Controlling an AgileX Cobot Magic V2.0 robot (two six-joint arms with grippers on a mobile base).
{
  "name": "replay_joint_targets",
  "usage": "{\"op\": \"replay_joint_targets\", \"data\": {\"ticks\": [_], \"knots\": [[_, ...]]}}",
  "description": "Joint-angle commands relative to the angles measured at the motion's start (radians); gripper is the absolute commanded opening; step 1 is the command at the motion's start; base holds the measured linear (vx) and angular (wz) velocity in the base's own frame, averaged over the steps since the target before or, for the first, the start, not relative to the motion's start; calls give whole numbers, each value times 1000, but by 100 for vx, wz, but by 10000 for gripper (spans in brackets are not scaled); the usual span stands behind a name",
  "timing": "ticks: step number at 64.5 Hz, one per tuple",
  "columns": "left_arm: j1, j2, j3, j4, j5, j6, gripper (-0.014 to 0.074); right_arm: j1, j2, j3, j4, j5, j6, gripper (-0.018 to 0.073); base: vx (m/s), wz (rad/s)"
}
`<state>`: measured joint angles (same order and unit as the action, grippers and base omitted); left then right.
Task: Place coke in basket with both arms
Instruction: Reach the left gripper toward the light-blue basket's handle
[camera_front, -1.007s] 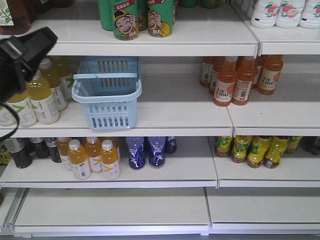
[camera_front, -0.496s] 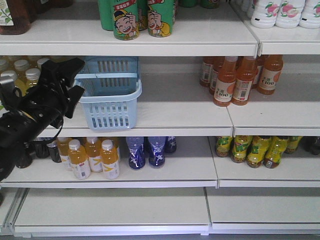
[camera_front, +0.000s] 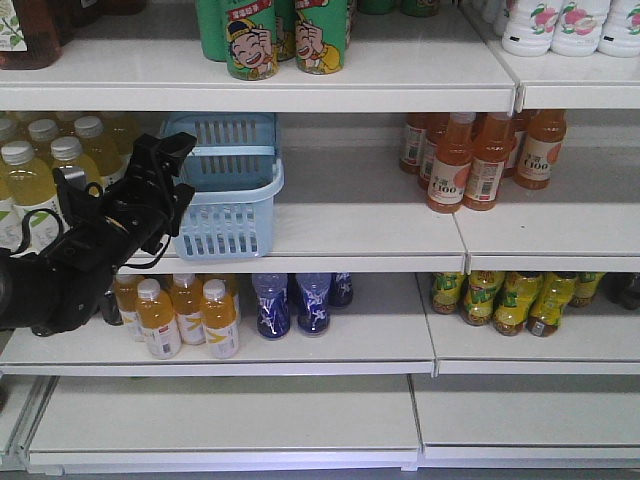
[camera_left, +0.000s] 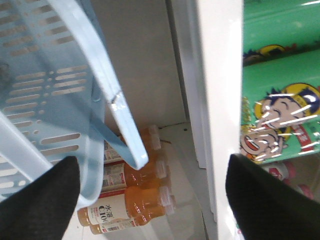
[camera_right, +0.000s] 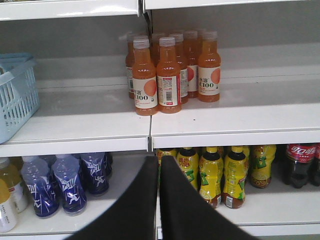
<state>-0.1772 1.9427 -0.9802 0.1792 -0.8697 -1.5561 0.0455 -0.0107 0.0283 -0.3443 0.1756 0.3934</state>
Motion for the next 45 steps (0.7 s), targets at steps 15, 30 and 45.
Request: {"op": "replay_joint_targets", "data": {"ticks": [15, 30, 45], "knots": [[-5, 65, -147, -41, -59, -8, 562, -6, -18, 11, -10, -71, -7, -4, 0, 0], [-5, 123, -233, -79, -49, -8, 562, -6, -18, 11, -10, -71, -7, -4, 0, 0], [-5, 165, -319, -80, 28, -8, 562, -6, -18, 11, -10, -71, -7, -4, 0, 0]]}}
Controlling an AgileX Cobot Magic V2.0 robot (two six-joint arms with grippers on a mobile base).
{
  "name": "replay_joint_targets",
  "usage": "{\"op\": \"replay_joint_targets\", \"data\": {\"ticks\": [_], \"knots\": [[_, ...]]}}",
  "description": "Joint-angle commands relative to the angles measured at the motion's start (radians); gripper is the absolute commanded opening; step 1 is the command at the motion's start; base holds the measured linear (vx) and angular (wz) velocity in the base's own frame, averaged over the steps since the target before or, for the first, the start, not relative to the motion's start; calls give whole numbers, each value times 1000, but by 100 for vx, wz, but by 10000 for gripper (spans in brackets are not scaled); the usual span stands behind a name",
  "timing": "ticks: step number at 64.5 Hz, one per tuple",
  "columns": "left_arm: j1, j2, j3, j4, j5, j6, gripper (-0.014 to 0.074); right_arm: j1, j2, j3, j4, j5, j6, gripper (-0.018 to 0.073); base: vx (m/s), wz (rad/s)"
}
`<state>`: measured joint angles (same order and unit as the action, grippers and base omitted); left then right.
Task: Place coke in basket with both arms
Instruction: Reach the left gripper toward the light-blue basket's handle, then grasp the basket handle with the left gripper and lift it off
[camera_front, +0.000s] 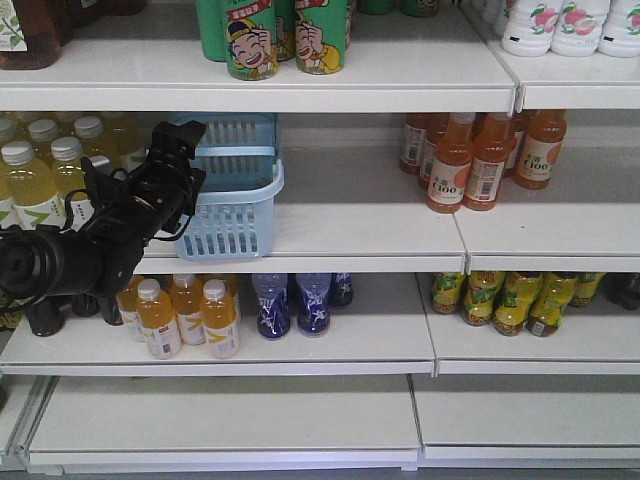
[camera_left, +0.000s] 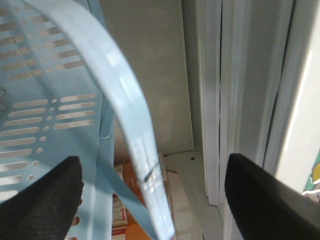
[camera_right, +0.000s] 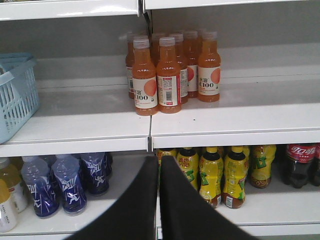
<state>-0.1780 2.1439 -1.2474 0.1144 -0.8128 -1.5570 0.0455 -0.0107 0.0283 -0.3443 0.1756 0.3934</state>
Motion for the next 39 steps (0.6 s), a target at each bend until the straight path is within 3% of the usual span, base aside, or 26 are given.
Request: {"op": "replay_joint_targets", "data": {"ticks": [1, 25, 39], "knots": [[-4, -31, -57, -15, -27, -7, 562, -6, -18, 11, -10, -71, -7, -4, 0, 0], [-4, 5, -108, -37, -1, -7, 524, -6, -18, 11, -10, -71, -7, -4, 0, 0], [-4, 8, -108, -39, 0, -7, 318, -6, -18, 11, -10, -71, -7, -4, 0, 0]]}}
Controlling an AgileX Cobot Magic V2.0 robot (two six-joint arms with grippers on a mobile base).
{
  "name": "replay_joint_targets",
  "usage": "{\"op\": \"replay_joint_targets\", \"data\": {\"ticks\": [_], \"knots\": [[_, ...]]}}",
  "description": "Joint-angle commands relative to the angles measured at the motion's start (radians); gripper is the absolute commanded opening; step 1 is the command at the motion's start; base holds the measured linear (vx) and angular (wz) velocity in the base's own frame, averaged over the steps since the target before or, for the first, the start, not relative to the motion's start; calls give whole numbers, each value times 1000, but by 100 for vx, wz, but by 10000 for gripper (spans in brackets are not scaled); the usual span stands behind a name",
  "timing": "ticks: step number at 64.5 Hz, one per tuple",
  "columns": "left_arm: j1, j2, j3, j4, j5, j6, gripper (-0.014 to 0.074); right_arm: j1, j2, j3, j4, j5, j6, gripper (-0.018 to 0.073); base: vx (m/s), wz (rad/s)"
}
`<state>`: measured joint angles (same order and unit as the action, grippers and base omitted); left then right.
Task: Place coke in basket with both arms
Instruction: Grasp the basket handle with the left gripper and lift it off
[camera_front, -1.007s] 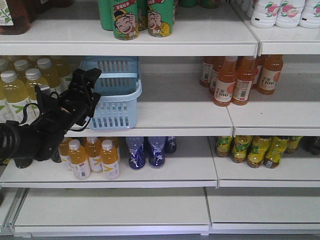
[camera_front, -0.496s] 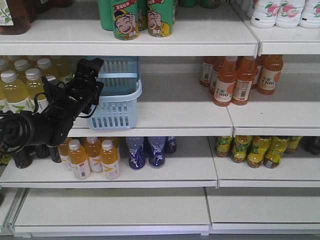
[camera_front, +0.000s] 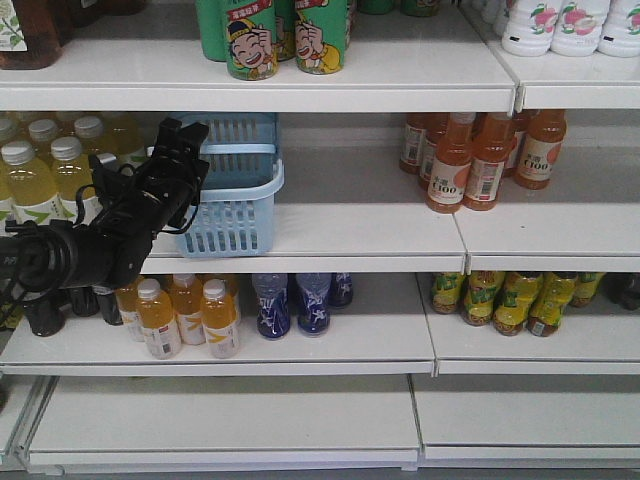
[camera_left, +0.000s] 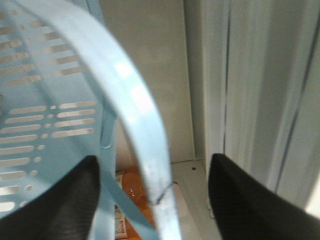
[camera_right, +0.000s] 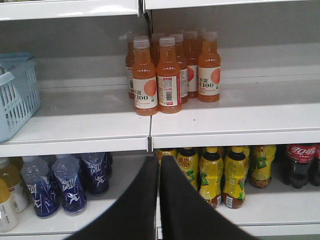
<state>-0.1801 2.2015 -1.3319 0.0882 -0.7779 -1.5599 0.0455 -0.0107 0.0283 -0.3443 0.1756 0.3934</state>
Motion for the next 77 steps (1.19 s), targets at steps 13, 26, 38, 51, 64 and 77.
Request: {"op": "replay_joint_targets", "data": {"ticks": [13, 26, 38, 51, 64, 77], "knots": [[-2, -49, -23, -12, -54, -4, 62, -6, -18, 11, -10, -71, -7, -4, 0, 0], [-2, -49, -23, 107, -146, -3, -8, -6, -18, 11, -10, -71, -7, -4, 0, 0], [-2, -49, -23, 372, -291, -55, -8, -6, -18, 11, -10, -71, -7, -4, 0, 0], [-2, -53, -23, 718, -369, -314, -8, -6, -18, 11, -10, -71, -7, -4, 0, 0], [-3, -58, -23, 968, -551, -469, -8, -6, -18, 11, -10, -71, -7, -4, 0, 0], [-34, -119, -6, 1226, -604, -518, -8, -6, -18, 11, -10, -71, -7, -4, 0, 0]]}}
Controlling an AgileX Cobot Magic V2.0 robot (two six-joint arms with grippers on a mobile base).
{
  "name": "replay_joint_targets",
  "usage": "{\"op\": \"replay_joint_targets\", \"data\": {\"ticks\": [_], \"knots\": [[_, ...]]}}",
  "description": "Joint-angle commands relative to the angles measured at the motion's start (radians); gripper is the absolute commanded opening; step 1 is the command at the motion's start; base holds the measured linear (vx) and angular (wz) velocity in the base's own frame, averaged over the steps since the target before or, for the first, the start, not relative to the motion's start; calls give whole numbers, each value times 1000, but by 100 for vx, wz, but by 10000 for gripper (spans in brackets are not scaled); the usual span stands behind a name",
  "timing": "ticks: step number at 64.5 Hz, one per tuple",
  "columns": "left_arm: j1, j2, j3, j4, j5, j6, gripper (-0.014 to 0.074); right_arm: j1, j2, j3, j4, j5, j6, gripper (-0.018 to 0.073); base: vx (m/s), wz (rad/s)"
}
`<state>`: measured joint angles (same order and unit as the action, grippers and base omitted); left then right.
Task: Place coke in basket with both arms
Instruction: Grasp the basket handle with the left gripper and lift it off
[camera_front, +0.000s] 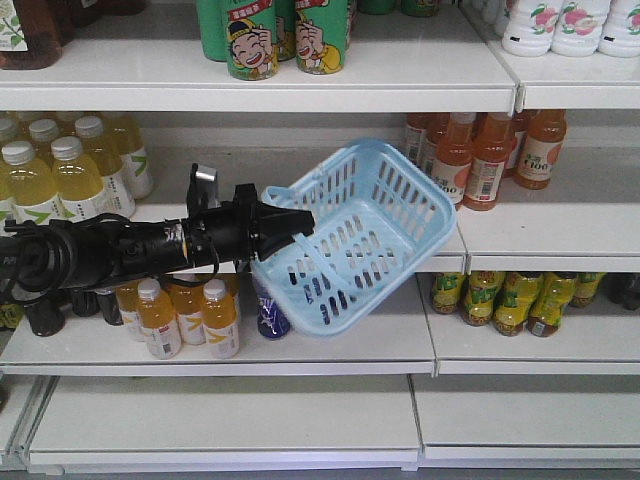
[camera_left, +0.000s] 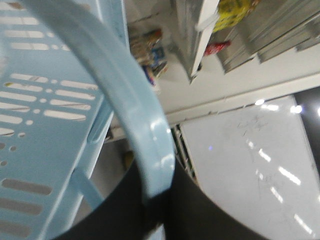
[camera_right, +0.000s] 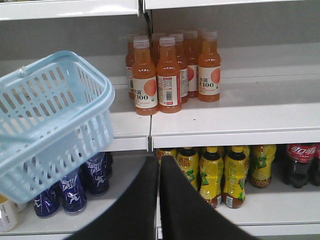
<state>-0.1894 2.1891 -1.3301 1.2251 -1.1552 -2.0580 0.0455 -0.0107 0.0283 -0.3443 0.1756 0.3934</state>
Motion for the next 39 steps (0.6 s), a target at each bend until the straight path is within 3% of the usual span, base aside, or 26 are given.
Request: {"op": "replay_joint_targets", "data": {"ticks": [1, 7, 39], "knots": [[-29, -121, -3, 103, -227, -20, -8, -6, -18, 11, -10, -71, -7, -4, 0, 0], [-64, -200, 53, 153, -227, -20, -8, -6, -18, 11, -10, -71, -7, -4, 0, 0], [-251, -599, 257, 159, -226, -19, -8, -6, -18, 11, -10, -71, -7, -4, 0, 0]]}}
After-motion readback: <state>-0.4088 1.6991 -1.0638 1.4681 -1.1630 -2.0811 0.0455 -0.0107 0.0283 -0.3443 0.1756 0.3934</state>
